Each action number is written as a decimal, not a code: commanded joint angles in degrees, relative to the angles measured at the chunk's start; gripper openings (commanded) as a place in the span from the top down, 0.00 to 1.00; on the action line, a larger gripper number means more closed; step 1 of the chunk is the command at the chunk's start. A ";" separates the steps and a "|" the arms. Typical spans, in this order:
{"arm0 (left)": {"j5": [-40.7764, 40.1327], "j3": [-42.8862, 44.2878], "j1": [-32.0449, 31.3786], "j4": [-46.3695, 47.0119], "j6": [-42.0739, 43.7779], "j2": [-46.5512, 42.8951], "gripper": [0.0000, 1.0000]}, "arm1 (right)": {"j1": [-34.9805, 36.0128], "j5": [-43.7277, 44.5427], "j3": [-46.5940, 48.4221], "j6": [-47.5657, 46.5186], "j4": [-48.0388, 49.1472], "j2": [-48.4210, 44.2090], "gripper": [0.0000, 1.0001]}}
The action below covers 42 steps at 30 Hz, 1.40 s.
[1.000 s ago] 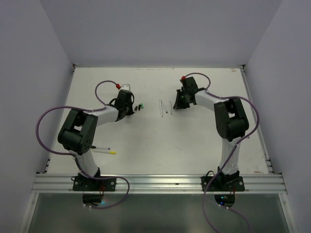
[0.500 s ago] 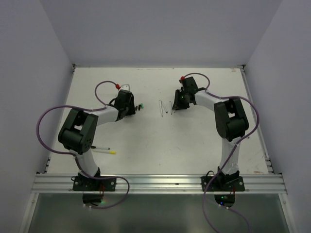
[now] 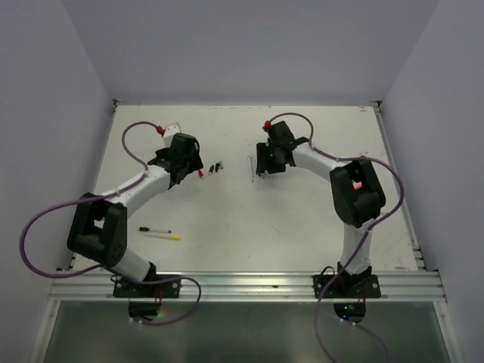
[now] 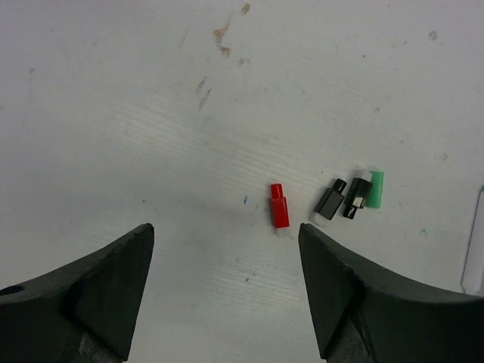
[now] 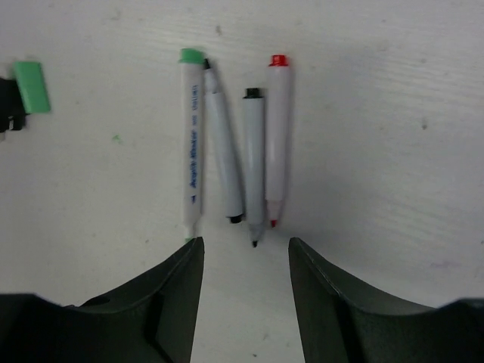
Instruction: Open the pen caps
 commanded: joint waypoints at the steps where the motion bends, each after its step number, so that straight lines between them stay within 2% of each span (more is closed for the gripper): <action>1: -7.31 -0.62 1.13 -12.19 -9.98 -6.06 0.19 | 4.55 3.69 1.96 -1.86 -2.56 -9.42 0.47; 4: -10.04 -2.91 1.13 -21.59 -19.90 -10.46 0.09 | 7.98 2.12 -0.76 -0.19 -2.30 -12.51 0.47; 6: -9.44 -5.63 1.22 -25.22 -26.39 -12.23 0.07 | 10.71 1.41 -2.95 0.60 -1.95 -15.06 0.47; 8: -7.25 -6.87 1.48 -31.98 -33.25 -12.76 0.09 | 13.34 1.49 -4.54 0.78 -2.04 -16.73 0.47; 12: -0.75 -6.79 2.71 -40.08 -38.46 -8.56 0.14 | 15.02 -0.26 -7.44 0.87 -0.29 -19.28 0.47; 15: -2.05 -6.52 2.97 -45.62 -42.93 -6.00 0.14 | 15.02 -0.35 -9.20 0.26 0.42 -20.95 0.47; 18: -1.53 -10.73 2.97 -44.49 -46.63 -11.16 0.17 | 15.02 -0.96 -10.70 0.08 1.30 -21.92 0.47; 20: -2.14 -14.77 2.97 -42.56 -47.96 -17.66 0.19 | 15.02 -1.49 -11.49 0.34 1.65 -22.71 0.47; 24: -5.22 -17.33 2.97 -42.82 -51.13 -25.23 0.23 | 15.11 -2.28 -12.90 0.61 2.97 -24.03 0.47; 29: -6.71 -15.14 3.06 -43.96 -51.40 -22.35 0.23 | 15.11 -2.55 -13.78 0.52 3.59 -25.18 0.47; 42: -8.38 -13.82 3.41 -39.66 -49.82 -17.86 0.24 | 15.11 -2.63 -14.75 0.43 3.85 -25.70 0.47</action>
